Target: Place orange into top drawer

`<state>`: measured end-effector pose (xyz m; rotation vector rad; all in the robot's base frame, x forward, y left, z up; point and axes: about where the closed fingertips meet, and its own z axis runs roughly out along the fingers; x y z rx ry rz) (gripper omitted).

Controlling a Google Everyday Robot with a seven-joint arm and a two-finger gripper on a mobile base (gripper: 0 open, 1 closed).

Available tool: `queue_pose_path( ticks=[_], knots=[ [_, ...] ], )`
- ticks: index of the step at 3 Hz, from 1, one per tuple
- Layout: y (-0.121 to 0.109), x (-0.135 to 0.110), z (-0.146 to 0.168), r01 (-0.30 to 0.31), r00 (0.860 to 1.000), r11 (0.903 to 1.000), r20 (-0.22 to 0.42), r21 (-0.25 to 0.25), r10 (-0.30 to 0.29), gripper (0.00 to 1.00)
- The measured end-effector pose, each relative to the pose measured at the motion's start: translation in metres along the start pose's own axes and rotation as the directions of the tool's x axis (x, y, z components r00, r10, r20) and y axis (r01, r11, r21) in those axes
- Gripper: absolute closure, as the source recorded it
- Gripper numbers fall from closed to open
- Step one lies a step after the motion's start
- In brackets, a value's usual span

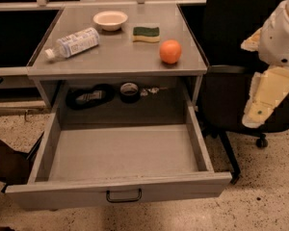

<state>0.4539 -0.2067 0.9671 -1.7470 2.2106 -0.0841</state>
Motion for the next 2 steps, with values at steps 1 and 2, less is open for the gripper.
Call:
queue_pose_path(
  ticks=[1,2],
  knots=[
    [-0.040,-0.035,0.036,0.041,0.997,0.9991,0.061,0.009,-0.041,0.00],
    [-0.088,-0.071,0.092,0.038,0.991,0.9993,0.127,0.006,-0.039,0.00]
  ],
)
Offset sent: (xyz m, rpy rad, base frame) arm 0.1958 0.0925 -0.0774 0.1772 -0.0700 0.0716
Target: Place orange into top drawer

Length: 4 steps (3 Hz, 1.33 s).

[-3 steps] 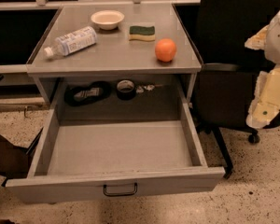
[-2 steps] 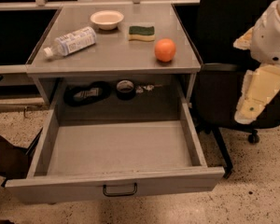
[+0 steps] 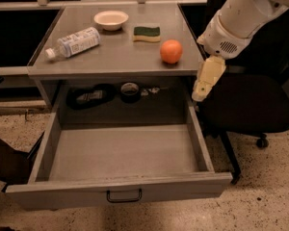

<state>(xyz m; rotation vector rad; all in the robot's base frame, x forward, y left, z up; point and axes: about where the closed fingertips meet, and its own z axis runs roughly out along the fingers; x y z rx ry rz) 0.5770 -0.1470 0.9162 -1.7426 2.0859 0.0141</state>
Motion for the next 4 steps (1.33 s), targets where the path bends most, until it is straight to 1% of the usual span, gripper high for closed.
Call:
queue_pose_path(
  ticks=[1,2,3,4],
  knots=[
    [0.000,0.000,0.000,0.000,1.000,1.0000,0.000,0.000,0.000,0.00],
    [-0.019,-0.021,0.024,0.023,0.997,0.9996,0.073,-0.016,-0.022,0.00],
    [-0.049,-0.053,0.059,0.056,0.979,0.9983,0.199,-0.014,-0.052,0.00],
    [-0.076,-0.080,0.092,0.087,0.958,0.9962,0.272,0.008,-0.086,0.00]
  ],
)
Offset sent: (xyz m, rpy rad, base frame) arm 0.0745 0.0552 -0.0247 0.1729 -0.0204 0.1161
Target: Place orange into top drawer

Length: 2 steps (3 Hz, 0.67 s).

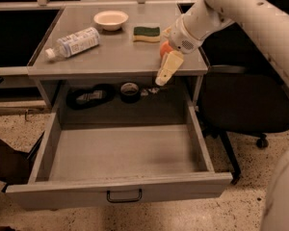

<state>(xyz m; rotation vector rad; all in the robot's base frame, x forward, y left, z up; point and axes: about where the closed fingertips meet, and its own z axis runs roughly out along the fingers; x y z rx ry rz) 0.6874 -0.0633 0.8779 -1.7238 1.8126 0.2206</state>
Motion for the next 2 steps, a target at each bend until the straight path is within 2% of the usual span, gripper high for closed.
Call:
queue_pose_path(
  ticks=[1,2],
  knots=[
    [-0.024,-0.008,0.029,0.026,0.999,0.9994,0.020,0.021,-0.026,0.00],
    [-0.043,-0.019,0.034,0.056,0.998,0.9957,0.008,0.073,-0.057,0.00]
  ],
)
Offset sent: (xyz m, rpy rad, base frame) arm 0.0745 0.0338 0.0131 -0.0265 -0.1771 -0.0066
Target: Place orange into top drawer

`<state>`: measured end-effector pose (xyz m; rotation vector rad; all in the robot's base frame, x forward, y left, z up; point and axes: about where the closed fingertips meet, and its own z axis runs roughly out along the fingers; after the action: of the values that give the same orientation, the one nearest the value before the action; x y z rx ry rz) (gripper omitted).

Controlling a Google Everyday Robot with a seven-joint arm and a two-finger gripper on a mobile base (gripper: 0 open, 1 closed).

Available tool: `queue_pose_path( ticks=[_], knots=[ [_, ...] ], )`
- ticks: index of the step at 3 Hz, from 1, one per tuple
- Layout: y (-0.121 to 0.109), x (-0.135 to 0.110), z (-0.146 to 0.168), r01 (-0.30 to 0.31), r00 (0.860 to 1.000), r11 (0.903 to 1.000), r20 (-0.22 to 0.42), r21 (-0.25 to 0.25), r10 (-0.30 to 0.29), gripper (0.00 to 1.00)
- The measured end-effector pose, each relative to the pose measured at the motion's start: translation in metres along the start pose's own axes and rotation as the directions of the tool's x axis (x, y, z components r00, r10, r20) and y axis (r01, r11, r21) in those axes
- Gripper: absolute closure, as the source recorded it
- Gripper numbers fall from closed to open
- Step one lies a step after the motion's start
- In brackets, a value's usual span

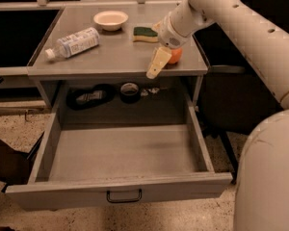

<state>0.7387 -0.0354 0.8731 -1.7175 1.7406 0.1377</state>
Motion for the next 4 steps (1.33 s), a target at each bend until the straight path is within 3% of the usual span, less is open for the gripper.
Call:
queue_pose_path(
  ticks=[1,2,4],
  knots=[
    [-0.021,-0.007,-0.009,0.019,1.000,0.9977,-0.023,0.065,-0.018,0.00],
    [-0.038,0.001,-0.011,0.009,0.998,0.9953,-0.055,0.096,-0.004,0.00],
    [-0.056,0.042,-0.002,-0.070,0.991,0.9926,-0.109,0.099,0.081,0.00]
  ],
)
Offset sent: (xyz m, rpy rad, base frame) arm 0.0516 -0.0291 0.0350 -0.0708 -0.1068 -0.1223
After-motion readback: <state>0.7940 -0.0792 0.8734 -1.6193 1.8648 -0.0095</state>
